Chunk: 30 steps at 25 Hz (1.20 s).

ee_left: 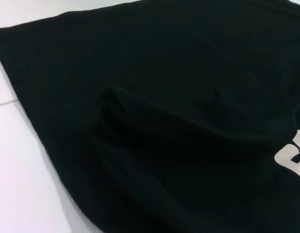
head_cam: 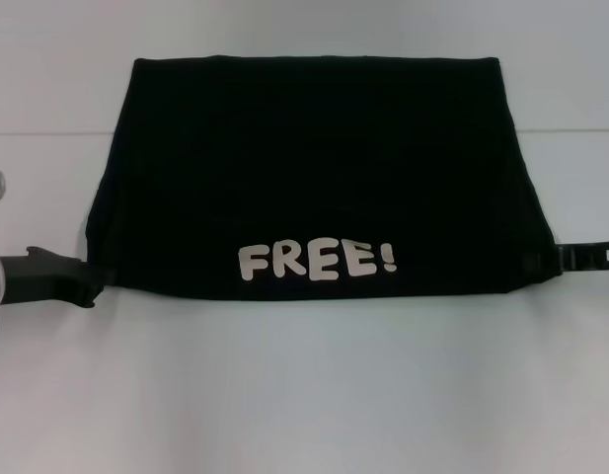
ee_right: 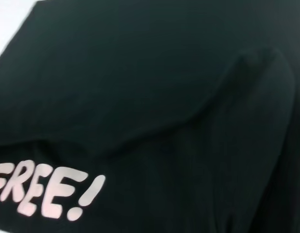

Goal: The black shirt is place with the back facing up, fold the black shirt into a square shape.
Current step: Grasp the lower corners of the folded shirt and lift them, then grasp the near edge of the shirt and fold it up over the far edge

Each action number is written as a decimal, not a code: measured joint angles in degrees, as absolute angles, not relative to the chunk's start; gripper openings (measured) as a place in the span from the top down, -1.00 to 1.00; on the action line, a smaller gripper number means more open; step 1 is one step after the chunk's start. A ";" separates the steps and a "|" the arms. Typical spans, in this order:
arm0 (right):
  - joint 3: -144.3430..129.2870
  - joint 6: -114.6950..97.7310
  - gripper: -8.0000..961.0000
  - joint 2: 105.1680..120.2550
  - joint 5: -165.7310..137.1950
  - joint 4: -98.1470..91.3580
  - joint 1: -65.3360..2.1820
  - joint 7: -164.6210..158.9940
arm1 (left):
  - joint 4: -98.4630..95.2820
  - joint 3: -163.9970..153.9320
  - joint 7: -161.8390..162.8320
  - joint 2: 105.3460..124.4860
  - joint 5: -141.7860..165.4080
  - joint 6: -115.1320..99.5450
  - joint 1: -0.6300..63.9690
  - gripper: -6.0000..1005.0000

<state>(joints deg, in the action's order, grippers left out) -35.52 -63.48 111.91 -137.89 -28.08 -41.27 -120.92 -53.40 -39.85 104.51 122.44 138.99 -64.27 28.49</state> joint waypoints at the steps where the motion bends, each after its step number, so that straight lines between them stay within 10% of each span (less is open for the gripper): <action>1: -35.45 -64.52 0.86 111.61 -137.37 -28.16 -40.78 -120.37 | -54.11 -39.69 104.81 122.47 139.08 -65.39 28.28 0.97; 30: -32.79 -98.21 0.85 109.29 -137.65 -42.01 -22.49 -108.94 | -66.52 -27.38 104.35 122.55 144.52 -110.07 21.78 0.97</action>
<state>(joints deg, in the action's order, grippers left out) -32.79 -98.21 109.29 -137.65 -42.01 -22.49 -108.94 -66.52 -27.38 104.35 122.55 144.52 -110.07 21.78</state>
